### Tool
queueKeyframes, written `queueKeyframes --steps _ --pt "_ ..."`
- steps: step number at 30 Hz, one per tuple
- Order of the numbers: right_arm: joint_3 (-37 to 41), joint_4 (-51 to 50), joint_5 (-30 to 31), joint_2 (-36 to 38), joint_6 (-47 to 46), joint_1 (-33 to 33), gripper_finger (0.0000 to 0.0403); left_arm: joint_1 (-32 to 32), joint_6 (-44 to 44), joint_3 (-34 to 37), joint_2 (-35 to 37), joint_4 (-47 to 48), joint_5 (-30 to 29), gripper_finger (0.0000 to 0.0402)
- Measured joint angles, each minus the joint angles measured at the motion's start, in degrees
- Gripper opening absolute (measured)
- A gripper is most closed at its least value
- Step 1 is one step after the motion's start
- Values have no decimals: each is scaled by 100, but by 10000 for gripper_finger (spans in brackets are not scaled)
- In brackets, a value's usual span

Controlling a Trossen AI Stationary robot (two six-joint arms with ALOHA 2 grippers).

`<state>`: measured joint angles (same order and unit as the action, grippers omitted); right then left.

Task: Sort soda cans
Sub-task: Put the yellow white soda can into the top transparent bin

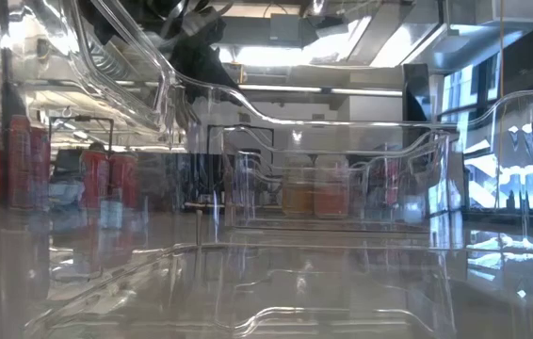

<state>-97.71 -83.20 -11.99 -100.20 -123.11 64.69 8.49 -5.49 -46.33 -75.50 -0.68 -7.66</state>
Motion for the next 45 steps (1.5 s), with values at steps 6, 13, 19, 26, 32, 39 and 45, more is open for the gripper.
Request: queueKeyframes --steps 6,13,19,26,32,39,45 --pt "245 175 45 2 80 -17 357 0 -8 0 0 -2 1 4" --pt "1028 1377 -296 -2 398 -18 357 0 -8 0 0 1 2 4" --pt "1247 1086 -721 -2 399 -18 357 0 -10 0 0 2 0 4" --pt "1309 1292 -551 7 310 -20 357 0 -10 0 0 2 0 4" --pt "1807 2014 -657 18 293 -20 357 -4 -10 0 0 6 0 4" --pt "2132 2205 -533 13 397 -45 358 -30 -10 0 0 -22 1 4" --pt "2226 2301 -558 11 458 -63 336 -39 -10 0 0 0 1 4"
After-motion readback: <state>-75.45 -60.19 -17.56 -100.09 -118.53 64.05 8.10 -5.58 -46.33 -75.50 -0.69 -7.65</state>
